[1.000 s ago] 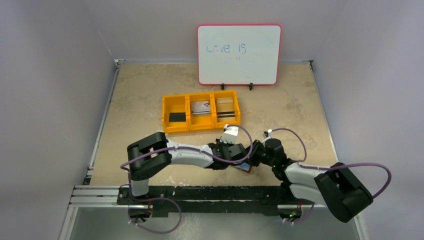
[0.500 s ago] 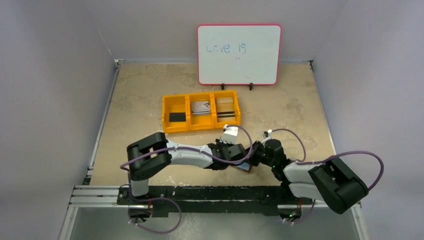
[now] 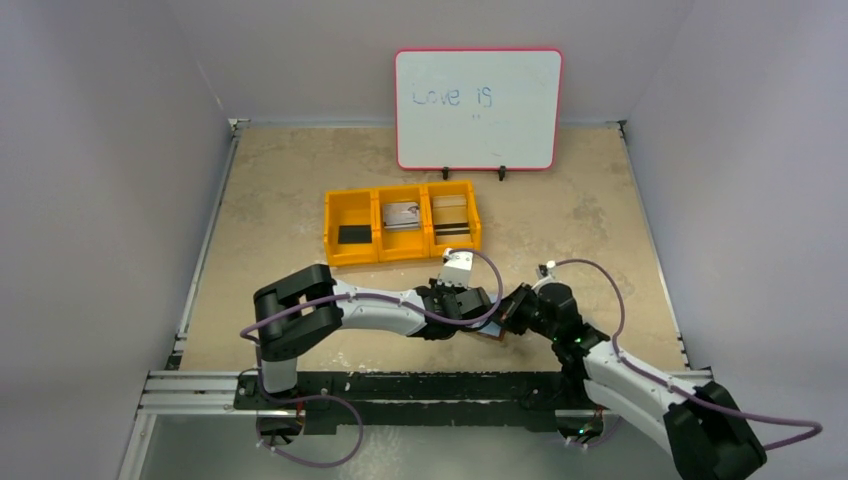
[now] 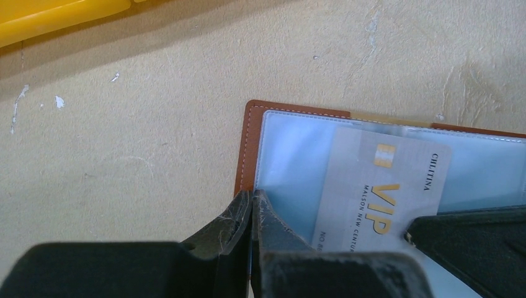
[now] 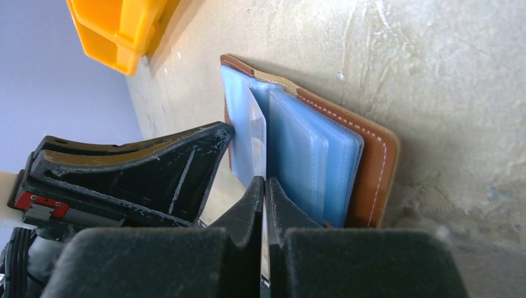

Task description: Take the credit cards out of the card holder

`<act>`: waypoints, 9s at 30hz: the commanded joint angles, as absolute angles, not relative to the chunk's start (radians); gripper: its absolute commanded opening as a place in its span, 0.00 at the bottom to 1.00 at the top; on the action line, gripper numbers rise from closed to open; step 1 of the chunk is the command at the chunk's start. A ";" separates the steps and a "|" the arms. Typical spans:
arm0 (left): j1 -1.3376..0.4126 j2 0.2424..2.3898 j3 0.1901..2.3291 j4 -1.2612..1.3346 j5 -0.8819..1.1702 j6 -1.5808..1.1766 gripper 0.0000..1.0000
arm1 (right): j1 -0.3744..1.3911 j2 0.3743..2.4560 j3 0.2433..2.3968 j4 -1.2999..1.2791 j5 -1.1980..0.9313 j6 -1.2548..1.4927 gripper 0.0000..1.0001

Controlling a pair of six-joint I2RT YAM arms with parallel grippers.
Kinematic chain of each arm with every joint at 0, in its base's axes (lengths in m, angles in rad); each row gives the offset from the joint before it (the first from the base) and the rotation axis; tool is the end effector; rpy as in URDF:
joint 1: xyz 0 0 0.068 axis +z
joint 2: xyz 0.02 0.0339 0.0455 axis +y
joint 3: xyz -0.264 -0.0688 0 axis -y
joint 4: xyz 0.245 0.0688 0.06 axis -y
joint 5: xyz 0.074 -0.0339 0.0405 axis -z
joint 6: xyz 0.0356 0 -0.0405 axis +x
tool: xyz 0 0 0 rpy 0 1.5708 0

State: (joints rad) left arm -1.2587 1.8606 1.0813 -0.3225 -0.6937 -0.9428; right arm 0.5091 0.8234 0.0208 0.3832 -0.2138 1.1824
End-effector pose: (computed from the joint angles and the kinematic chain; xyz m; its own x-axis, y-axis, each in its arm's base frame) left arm 0.1315 -0.3335 0.1466 -0.6812 0.0852 -0.7271 0.1561 0.9873 -0.0307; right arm 0.1302 0.0813 0.1283 -0.7321 0.6272 -0.2659 0.0846 0.4711 0.8780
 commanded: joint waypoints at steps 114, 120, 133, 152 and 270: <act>-0.621 0.913 0.992 -0.864 -0.912 -0.779 0.77 | 0.769 0.960 0.667 0.384 -0.065 0.019 0.00; -0.604 0.840 0.929 -0.876 -0.974 -0.769 0.78 | 0.884 1.138 0.814 0.341 0.099 -0.233 0.00; -0.604 0.856 0.883 -0.846 -0.994 -0.842 0.80 | 0.910 1.456 1.061 0.302 0.327 -0.564 0.00; -0.604 0.705 0.857 -0.882 -1.028 -0.901 0.81 | 0.907 1.834 1.356 0.141 0.260 -0.646 0.00; -0.604 0.823 0.862 -0.833 -0.924 -0.823 0.79 | 0.799 1.147 0.718 0.071 0.171 0.594 0.53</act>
